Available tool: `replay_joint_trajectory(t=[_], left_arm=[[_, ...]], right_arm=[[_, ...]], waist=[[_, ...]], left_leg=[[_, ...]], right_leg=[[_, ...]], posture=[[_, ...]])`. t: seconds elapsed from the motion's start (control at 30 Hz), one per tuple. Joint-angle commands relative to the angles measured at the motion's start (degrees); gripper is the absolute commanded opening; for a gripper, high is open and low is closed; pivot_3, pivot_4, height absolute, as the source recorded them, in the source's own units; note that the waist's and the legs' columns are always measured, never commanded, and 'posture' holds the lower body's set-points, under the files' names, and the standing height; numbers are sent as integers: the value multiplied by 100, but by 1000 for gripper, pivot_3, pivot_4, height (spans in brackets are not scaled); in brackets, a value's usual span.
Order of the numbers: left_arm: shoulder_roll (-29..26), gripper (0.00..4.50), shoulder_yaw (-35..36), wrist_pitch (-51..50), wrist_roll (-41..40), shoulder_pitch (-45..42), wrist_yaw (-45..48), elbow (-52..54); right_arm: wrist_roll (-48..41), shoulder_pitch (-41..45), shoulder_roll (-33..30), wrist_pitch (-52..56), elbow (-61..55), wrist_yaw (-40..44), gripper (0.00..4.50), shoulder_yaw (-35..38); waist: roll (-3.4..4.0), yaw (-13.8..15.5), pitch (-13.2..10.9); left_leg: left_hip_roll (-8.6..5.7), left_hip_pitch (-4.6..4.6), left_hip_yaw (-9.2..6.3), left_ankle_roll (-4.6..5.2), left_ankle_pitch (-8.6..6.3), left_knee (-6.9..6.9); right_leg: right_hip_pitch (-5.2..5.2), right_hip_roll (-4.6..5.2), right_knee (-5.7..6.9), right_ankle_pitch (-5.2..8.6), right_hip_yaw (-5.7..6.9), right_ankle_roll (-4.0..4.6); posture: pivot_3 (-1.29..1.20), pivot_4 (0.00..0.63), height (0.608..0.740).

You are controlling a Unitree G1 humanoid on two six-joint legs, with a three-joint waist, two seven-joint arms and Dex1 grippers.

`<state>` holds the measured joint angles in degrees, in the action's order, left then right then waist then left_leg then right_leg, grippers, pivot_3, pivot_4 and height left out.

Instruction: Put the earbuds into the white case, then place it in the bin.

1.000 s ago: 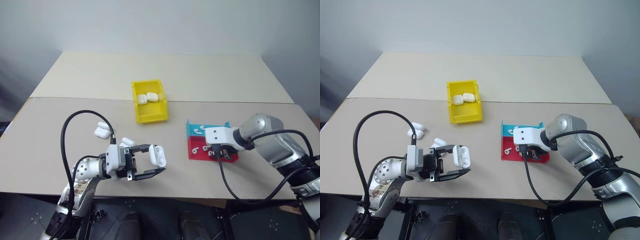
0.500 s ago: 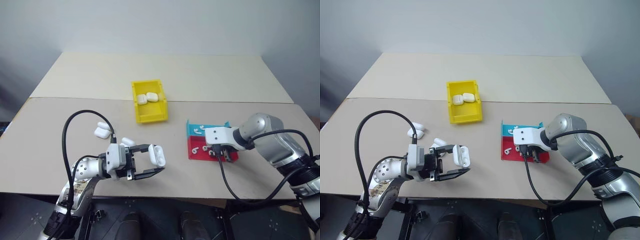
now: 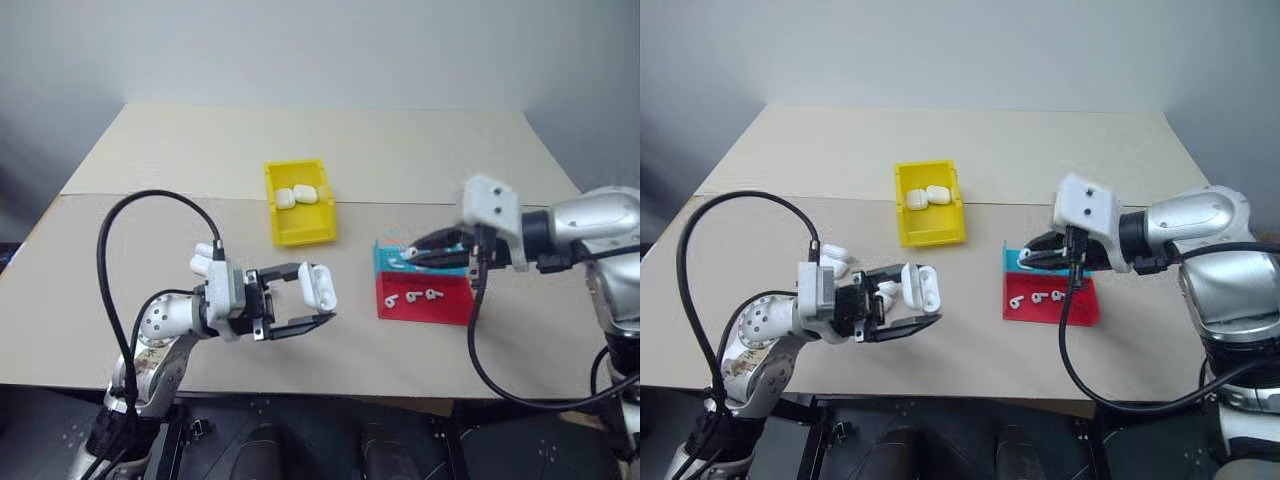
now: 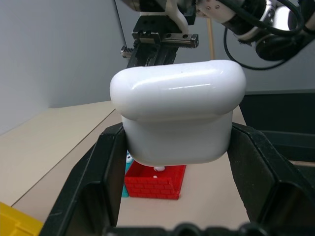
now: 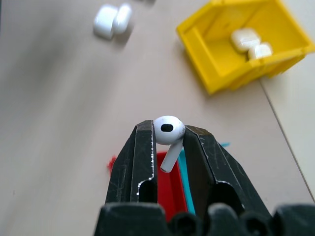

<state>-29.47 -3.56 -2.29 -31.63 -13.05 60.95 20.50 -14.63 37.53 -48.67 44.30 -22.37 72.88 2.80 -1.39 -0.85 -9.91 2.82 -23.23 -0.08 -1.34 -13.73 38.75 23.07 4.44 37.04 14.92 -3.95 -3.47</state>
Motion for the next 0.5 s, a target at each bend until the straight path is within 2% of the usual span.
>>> replay_joint_trajectory(t=[0.03, 0.27, 0.5], left_arm=[[96, 2769, 8, -66, -109, -128, -101, 188], [373, 2769, -202, 29, -85, -334, 76, 30], [657, 2769, -346, -132, -435, -600, 478, -196]], right_arm=[[-530, 33, 237, -105, -255, -440, 623, 543], [-1137, -86, 867, -1486, -320, -707, 623, 867], [-1488, 25, 1503, -2596, -196, -510, 623, 391]], waist=[[0, -4, 0], [0, 8, 0], [0, -13, 0]], left_leg=[[0, 1, 0, 0, 0, -1], [0, -2, -1, 0, 0, 0], [0, 0, -1, 0, 0, -1]], right_leg=[[0, 0, 0, 0, 0, 0], [0, -1, -1, -1, 0, -1], [0, -1, 0, -1, 0, -1]], posture=[[0, 150, 740], [0, 150, 740], [0, 150, 740]])
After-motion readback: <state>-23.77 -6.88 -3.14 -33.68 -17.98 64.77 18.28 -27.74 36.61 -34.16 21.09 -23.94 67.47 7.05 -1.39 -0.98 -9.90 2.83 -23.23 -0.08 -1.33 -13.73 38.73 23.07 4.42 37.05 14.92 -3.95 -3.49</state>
